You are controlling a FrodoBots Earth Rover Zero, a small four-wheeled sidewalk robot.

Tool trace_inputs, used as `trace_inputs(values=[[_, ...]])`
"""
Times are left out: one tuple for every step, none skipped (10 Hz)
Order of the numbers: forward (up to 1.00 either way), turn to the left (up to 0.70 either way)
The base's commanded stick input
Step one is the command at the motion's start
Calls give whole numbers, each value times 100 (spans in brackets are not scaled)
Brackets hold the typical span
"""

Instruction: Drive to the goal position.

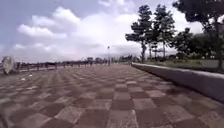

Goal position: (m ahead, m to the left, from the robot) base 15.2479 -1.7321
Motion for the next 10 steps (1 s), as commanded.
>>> trace_inputs(values=[[85,0],[85,0],[85,0],[85,0],[85,0],[85,0],[85,0],[85,0],[85,0],[85,0]])
